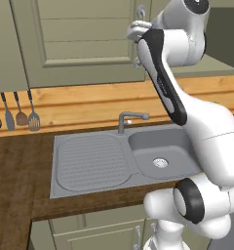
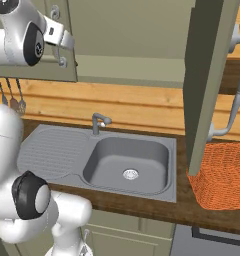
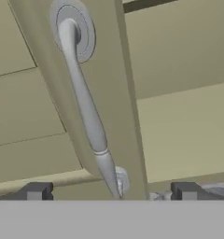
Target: Open the cabinet, pick up the bread from the cabinet and place it in the basket. Then move the basket to the dining counter.
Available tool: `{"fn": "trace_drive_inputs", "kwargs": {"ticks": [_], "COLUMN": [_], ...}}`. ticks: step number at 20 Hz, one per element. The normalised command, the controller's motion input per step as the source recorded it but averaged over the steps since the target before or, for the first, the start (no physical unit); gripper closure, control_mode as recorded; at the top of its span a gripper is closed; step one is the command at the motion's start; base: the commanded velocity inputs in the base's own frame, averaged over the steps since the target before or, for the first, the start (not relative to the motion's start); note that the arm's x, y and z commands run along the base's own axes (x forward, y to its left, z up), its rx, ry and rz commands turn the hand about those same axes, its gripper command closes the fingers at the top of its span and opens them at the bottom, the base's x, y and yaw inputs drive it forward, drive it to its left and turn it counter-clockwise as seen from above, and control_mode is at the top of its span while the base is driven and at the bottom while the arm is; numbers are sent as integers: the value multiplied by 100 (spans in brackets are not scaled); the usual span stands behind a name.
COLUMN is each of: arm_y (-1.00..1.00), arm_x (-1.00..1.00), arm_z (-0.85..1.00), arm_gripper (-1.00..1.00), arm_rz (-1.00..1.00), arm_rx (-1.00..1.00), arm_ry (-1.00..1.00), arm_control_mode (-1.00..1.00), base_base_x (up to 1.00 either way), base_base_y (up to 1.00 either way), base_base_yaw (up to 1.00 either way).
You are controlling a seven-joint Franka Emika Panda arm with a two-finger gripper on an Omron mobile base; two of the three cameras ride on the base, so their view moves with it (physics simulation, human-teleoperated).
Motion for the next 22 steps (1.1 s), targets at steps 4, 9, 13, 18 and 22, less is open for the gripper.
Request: {"fn": "trace_drive_inputs", "kwargs": {"ticks": [4, 9, 13, 18, 22], "arm_y": [30, 1, -8, -3, -7], "arm_x": [44, 33, 21, 38, 46], "arm_z": [-1, -12, -19, -14, -1], "arm_gripper": [-100, -100, -100, -100, -100], "arm_rz": [0, -2, -4, -1, 0], "arm_rx": [-1, -7, -8, -12, -3], "arm_ry": [2, -3, -9, -7, -2], "arm_control_mode": [-100, -100, -100, -100, -100], "base_base_x": [0, 0, 0, 0, 0], "base_base_y": [0, 0, 0, 0, 0], "base_base_yaw": [0, 0, 0, 0, 0]}}
